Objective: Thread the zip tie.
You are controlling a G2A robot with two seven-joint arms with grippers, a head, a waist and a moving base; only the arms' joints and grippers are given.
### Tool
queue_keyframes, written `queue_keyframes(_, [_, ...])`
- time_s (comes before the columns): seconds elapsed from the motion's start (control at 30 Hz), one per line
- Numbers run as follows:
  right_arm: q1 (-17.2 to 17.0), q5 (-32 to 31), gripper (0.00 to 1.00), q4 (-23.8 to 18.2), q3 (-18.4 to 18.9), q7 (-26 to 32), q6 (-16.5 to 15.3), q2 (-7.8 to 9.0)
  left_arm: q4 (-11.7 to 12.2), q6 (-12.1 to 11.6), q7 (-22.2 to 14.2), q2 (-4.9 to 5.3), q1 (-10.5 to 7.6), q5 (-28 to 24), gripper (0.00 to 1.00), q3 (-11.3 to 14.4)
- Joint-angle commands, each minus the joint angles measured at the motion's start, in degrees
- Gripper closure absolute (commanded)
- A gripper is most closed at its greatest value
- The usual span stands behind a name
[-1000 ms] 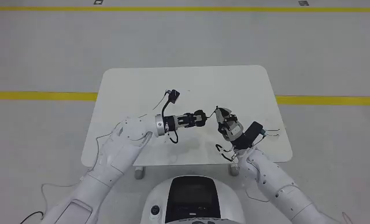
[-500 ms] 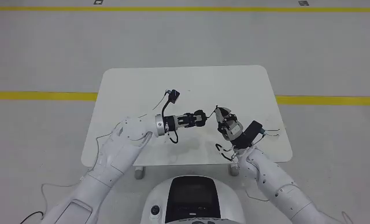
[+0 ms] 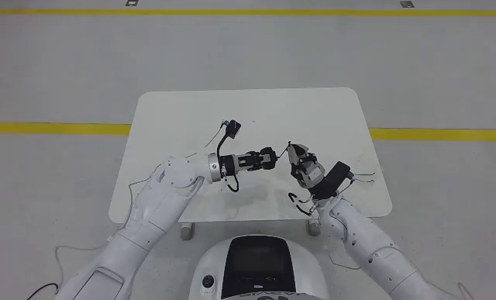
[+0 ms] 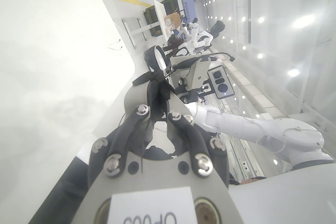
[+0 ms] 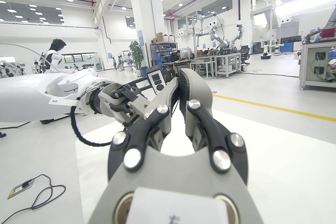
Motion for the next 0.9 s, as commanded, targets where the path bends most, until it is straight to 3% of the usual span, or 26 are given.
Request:
queue_keyframes(0.0, [0.0, -0.1, 1.0, 0.1, 0.0, 0.1, 0.0, -0.02, 0.0, 0.0, 0.0, 0.0, 0.0, 0.0, 1.0, 0.0])
queue_keyframes(0.87, [-1.0, -1.4, 1.0, 0.3, 2.2, 1.0, 0.0, -0.36, 0.0, 0.0, 0.0, 0.0, 0.0, 0.0, 1.0, 0.0])
